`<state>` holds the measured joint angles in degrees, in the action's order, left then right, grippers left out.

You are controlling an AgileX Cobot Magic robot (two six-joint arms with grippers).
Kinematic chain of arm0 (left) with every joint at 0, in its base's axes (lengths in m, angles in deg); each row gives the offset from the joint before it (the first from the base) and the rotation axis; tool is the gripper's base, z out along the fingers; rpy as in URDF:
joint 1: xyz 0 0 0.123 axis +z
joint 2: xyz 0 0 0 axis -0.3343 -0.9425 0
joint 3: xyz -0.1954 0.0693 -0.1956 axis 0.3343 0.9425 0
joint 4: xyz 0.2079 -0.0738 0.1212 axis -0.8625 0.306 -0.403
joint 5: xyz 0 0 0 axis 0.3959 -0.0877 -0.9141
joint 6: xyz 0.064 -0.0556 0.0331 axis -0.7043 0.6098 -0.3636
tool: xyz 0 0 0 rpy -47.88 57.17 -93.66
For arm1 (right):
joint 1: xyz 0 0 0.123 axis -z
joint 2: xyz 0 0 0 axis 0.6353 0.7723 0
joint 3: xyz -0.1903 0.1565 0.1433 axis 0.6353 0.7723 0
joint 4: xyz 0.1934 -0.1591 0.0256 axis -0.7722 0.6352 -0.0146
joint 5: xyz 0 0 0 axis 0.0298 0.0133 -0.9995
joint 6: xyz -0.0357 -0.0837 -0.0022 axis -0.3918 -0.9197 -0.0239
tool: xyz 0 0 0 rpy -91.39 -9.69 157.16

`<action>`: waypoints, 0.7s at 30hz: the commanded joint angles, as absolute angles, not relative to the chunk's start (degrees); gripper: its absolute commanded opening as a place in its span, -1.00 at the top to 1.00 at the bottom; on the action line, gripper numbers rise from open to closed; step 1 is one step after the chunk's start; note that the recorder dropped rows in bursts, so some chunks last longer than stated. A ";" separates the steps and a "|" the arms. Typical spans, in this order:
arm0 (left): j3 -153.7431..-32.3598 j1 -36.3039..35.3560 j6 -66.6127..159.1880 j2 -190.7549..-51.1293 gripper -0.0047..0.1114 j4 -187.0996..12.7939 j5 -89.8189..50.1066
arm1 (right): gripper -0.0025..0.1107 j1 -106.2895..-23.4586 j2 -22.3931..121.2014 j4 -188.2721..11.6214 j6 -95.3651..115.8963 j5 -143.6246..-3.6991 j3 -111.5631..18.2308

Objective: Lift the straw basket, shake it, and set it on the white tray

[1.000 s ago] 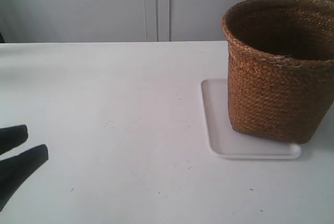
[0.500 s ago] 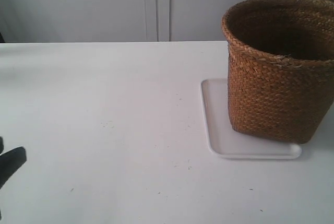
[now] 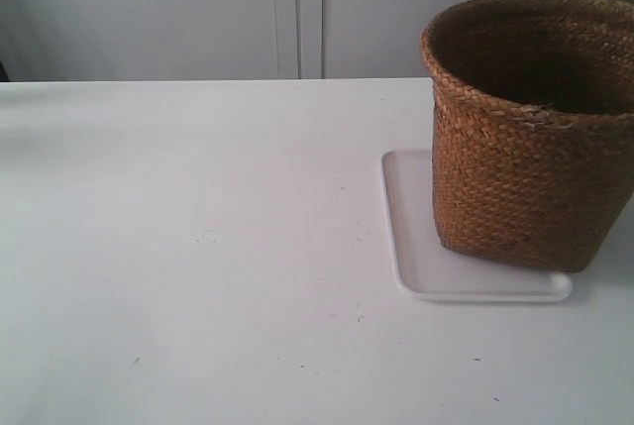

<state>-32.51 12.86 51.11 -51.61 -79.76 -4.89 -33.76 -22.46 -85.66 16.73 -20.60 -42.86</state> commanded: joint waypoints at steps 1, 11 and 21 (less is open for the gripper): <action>-32.36 13.07 49.66 -51.13 0.02 -80.10 -3.37 | 0.96 -33.67 -22.39 -85.27 16.81 -20.84 -42.99; -32.36 13.07 49.45 -51.13 0.02 -80.10 -3.49 | 0.96 -33.67 -22.39 -85.27 16.81 -20.84 -42.99; -32.36 13.07 49.45 -51.13 0.02 -80.10 -3.49 | 0.96 -33.67 -22.39 -85.38 16.81 -20.83 -42.99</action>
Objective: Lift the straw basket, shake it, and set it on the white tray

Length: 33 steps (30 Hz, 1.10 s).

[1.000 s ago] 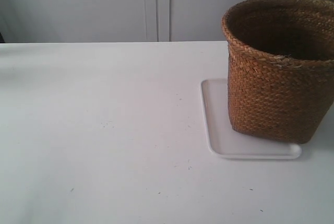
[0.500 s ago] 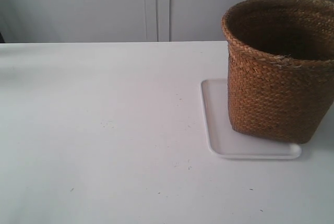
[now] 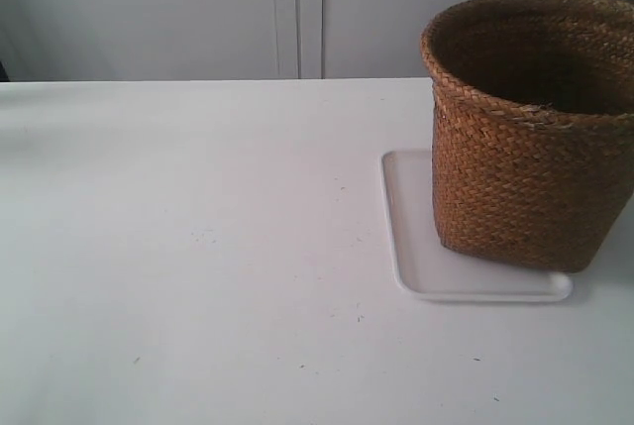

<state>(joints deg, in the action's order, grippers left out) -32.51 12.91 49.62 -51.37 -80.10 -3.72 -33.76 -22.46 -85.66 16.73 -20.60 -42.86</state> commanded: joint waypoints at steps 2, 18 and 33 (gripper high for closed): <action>-32.36 13.07 49.45 -51.13 0.02 -80.10 -3.49 | 0.96 -33.67 -22.39 -85.38 16.81 -20.83 -42.99; -32.36 13.07 49.32 -51.13 0.02 -80.10 -3.49 | 0.96 -30.87 -20.14 -131.84 -13.55 -42.27 -13.88; -32.36 13.07 49.21 -51.13 0.02 -80.10 -3.49 | 0.96 -31.44 -21.76 -139.48 -35.41 -64.90 14.02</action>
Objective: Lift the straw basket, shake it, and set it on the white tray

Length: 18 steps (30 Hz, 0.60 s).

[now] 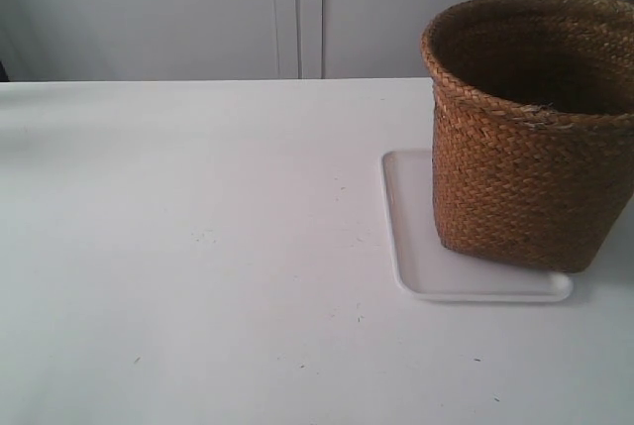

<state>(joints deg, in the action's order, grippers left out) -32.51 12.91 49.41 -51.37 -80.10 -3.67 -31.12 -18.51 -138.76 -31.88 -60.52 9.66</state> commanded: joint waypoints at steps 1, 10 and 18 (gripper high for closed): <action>-32.36 13.07 49.21 -51.13 0.02 -80.10 -3.49 | 0.96 -32.00 -22.39 -139.48 -35.41 -65.68 15.07; -32.36 13.07 49.21 -51.13 0.02 -80.10 -3.49 | 0.96 -40.04 -22.39 -140.23 -38.45 -68.42 18.23; -32.36 13.07 49.21 -51.13 0.02 -80.10 -3.49 | 0.96 -40.86 -22.39 -140.14 -40.22 -68.20 15.39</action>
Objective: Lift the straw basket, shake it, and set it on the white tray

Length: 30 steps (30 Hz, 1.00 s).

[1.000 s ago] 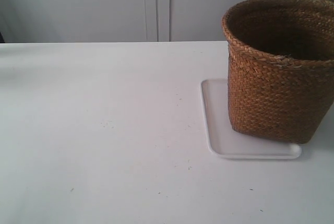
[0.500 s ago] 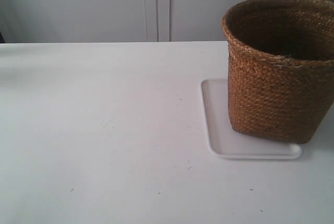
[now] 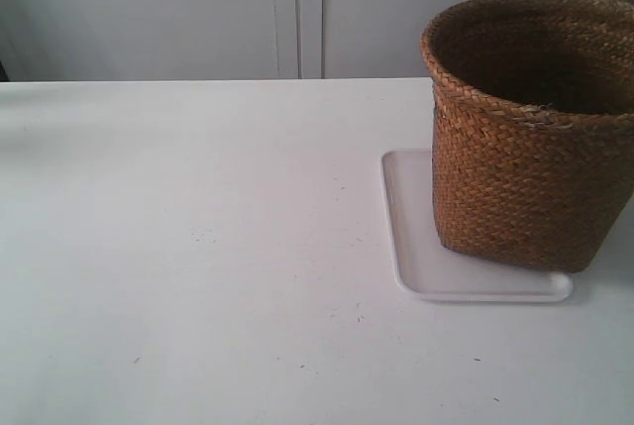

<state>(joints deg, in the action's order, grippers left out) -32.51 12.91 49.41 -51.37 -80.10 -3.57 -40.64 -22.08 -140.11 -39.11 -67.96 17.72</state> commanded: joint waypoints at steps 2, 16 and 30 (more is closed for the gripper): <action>-32.36 13.07 49.21 -51.13 0.02 -80.10 -3.49 | 0.96 -40.86 -22.39 -140.14 -40.22 -66.61 14.06; -32.36 13.07 49.21 -51.13 0.02 -80.10 -3.49 | 0.96 -41.20 -22.39 -86.33 25.98 -64.72 17.78; -32.36 13.07 49.21 -51.13 0.02 -80.10 -3.49 | 0.96 -41.20 -22.39 -88.33 20.19 -50.48 18.23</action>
